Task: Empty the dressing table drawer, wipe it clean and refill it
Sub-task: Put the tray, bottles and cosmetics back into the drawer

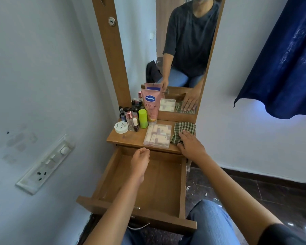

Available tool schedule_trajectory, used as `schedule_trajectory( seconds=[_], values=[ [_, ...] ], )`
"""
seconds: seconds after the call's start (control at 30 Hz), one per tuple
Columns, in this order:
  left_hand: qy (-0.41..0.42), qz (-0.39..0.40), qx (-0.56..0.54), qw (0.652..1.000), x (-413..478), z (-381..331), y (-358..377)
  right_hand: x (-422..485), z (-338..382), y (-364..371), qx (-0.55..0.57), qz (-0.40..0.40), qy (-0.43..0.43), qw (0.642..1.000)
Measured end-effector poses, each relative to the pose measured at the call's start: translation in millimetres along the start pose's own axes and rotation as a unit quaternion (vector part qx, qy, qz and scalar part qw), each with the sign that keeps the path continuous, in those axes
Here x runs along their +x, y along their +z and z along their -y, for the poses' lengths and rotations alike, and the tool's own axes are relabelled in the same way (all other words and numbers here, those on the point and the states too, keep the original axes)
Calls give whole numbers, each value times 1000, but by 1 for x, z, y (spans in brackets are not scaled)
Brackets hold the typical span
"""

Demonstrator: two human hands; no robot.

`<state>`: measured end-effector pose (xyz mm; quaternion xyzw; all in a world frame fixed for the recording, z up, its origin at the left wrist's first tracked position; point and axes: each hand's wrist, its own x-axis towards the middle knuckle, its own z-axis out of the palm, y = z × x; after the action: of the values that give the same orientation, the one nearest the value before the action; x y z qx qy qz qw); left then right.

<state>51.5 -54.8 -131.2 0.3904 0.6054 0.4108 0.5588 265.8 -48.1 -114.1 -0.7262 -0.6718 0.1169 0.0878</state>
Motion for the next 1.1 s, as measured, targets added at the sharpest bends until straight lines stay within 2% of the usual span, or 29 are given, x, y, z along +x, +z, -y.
schedule_trajectory(
  seconds=[0.1, 0.27, 0.4, 0.47, 0.53, 0.6, 0.73, 0.93, 1.1],
  values=[
    [-44, 8, -73, 996, 10, -11, 14, 9, -2, -4, 5, -4, -5, 1000],
    [-99, -48, -134, 985, 21, -23, 28, 11, -1, -5, 13, 2, -1, 1000],
    [-111, -86, -152, 978, 26, -28, 32, -13, 14, 2, 86, -76, -16, 993],
    [-122, -104, -152, 975, 28, -31, 34, -26, 24, 11, 76, -113, -50, 989],
    [-126, -114, -155, 973, 31, -32, 34, -34, 32, 22, 49, -104, -90, 989],
    [-122, -115, -154, 974, 32, -32, 35, -38, 37, 35, 34, -87, -109, 990],
    [-107, -114, -159, 975, 30, -31, 33, -45, 44, 41, 94, -97, -80, 988],
    [-121, -58, -183, 974, 21, -27, 22, -62, 56, 40, 133, -111, -74, 982],
    [-94, -71, -222, 968, -7, -1, 1, -89, 62, 50, 154, -132, -121, 972]
  ],
)
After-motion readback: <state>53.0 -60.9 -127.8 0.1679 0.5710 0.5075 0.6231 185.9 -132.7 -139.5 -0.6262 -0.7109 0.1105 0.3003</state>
